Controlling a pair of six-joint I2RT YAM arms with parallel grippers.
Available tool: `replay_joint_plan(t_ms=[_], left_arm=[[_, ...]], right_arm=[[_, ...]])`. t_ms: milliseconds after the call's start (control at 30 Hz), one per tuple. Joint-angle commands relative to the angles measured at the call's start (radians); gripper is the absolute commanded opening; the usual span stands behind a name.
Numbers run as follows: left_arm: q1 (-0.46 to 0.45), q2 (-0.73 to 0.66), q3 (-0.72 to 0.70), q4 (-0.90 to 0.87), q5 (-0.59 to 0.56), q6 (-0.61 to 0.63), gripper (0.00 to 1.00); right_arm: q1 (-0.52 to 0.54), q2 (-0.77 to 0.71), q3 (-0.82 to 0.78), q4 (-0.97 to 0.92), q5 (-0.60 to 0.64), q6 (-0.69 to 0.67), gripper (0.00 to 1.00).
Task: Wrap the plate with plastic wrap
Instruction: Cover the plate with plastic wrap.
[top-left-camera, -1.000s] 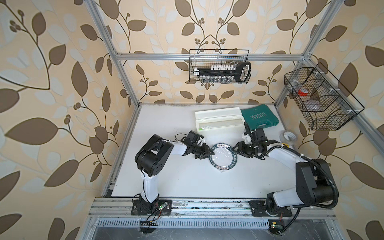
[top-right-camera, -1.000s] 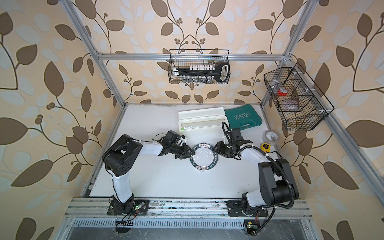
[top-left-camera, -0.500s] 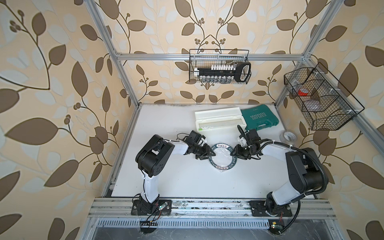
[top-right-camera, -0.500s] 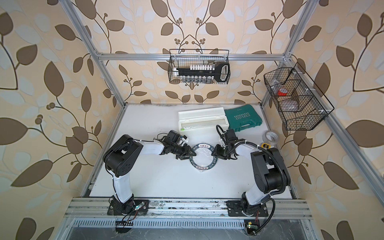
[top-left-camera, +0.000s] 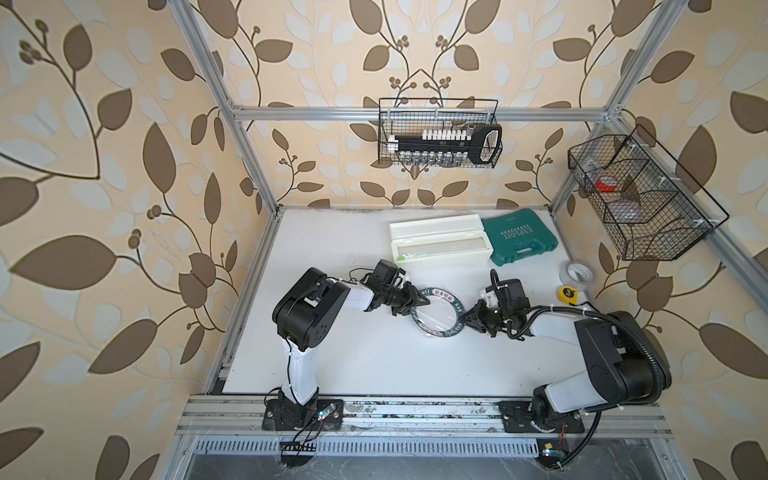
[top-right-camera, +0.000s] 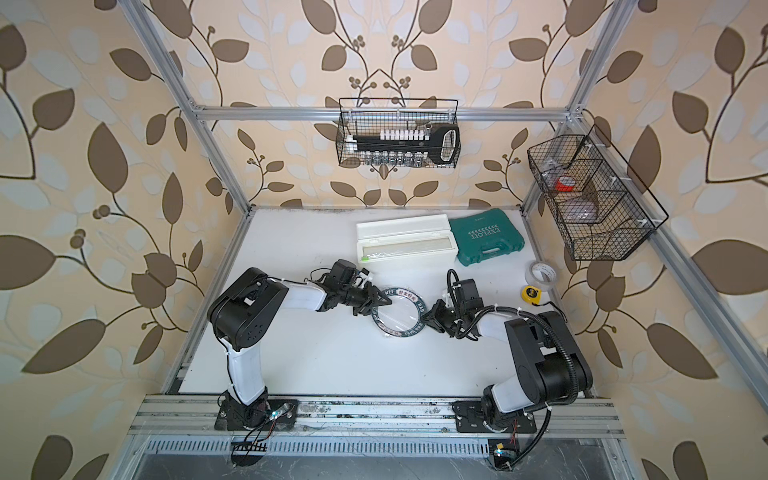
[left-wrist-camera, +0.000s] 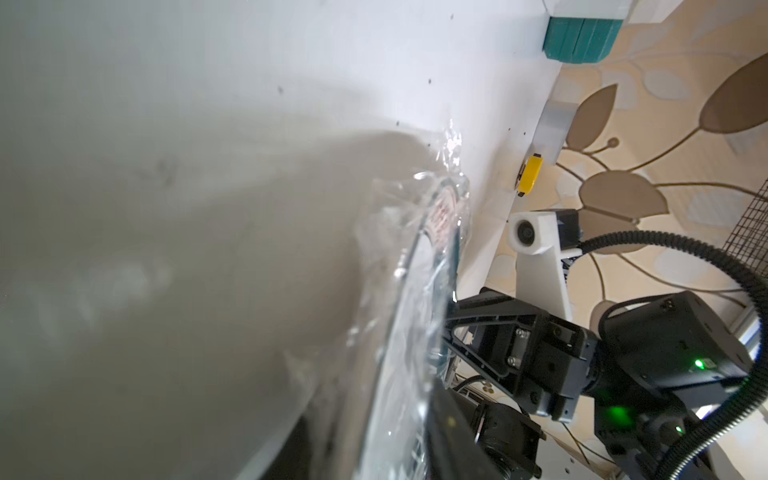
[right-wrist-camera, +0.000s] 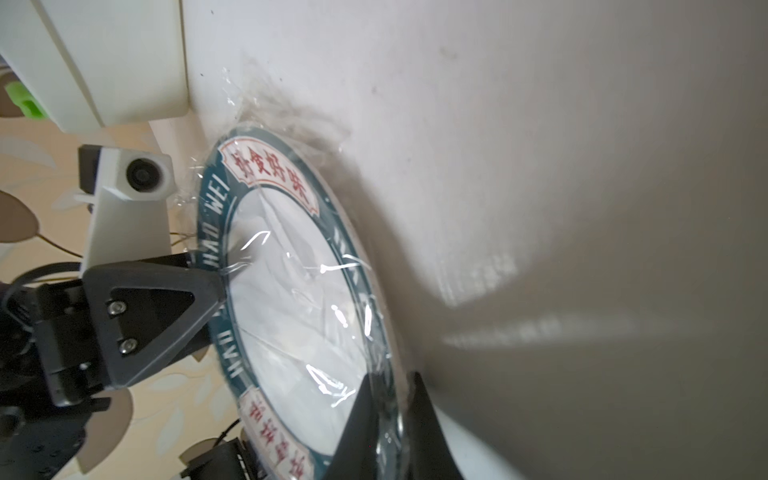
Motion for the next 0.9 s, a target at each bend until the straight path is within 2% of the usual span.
replay_joint_plan(t_ms=[0, 100, 200, 333, 467, 600, 733, 867], left_arm=[[0.010, -0.037, -0.013, 0.058, 0.026, -0.021, 0.56], [0.019, -0.079, -0.020, -0.083, -0.003, 0.037, 0.64], [0.029, -0.104, -0.055, -0.145, -0.002, 0.040, 0.76], [0.041, -0.147, -0.127, -0.184, 0.004, 0.019, 0.78], [0.057, -0.233, -0.211, -0.198, 0.001, -0.011, 0.77], [0.083, -0.390, -0.262, -0.281, -0.056, -0.016, 0.73], [0.060, -0.487, -0.178, -0.329, -0.095, -0.017, 0.71], [0.033, -0.440, -0.125, -0.291, -0.088, -0.026, 0.63]], right_arm=[[0.028, 0.003, -0.052, 0.105, 0.065, 0.190, 0.00], [0.047, -0.016, -0.081, 0.151, 0.122, 0.282, 0.00], [0.063, -0.044, -0.084, 0.143, 0.178, 0.346, 0.00], [0.074, -0.085, -0.102, 0.138, 0.228, 0.435, 0.00], [0.095, -0.114, -0.094, 0.095, 0.273, 0.473, 0.00], [0.111, -0.125, -0.079, 0.057, 0.311, 0.471, 0.00], [0.122, -0.098, -0.087, 0.076, 0.317, 0.462, 0.00], [0.140, -0.078, -0.095, 0.102, 0.325, 0.476, 0.00]])
